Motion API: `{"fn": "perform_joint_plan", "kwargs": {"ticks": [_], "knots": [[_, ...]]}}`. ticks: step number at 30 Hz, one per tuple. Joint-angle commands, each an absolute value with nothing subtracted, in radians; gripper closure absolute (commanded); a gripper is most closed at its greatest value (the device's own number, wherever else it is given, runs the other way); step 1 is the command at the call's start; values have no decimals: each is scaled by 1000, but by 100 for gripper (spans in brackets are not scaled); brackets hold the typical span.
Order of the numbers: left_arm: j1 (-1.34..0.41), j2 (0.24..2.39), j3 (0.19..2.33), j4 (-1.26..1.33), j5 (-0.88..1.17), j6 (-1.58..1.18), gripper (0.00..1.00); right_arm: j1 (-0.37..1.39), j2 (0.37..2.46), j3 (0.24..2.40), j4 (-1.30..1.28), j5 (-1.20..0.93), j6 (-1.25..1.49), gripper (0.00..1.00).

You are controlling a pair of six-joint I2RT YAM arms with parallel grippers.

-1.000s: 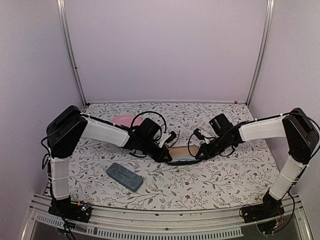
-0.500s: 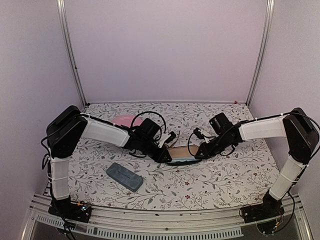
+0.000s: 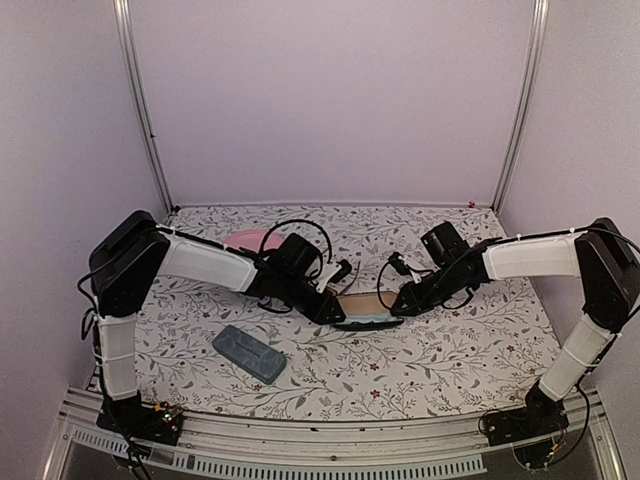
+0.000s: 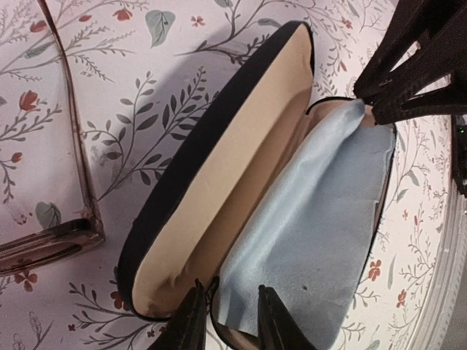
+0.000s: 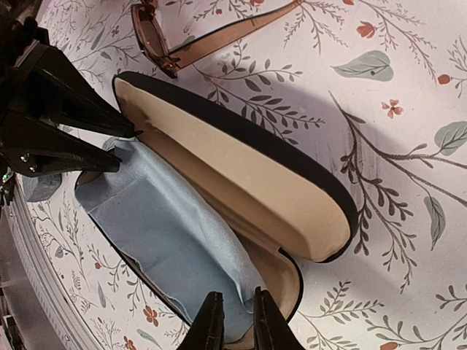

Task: Organize the sunglasses
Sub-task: Place the folded cleaning cloth in the sunglasses case, then pick up the sunglasses from the center of the board.

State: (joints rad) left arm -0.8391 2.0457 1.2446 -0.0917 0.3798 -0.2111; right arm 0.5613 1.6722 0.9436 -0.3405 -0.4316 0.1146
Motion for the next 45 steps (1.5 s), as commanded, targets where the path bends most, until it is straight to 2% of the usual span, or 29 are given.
{"fn": "perform_joint_plan", "kwargs": {"ticks": [1, 8, 16, 39, 45], "knots": [[-842, 1988, 1262, -97, 373, -210, 73, 554, 1631, 968, -354, -430, 110, 82], [-848, 1976, 1252, -77, 370, -228, 70, 555, 1617, 961, -353, -435, 117, 77], [-881, 1957, 1233, 10, 433, -271, 69, 568, 1644, 960, -320, -469, 129, 78], [-939, 1977, 1149, 59, 417, -305, 69, 620, 1619, 851, -255, -494, 194, 80], [-939, 1896, 1145, 50, 387, -287, 69, 621, 1579, 867, -280, -482, 196, 79]]}}
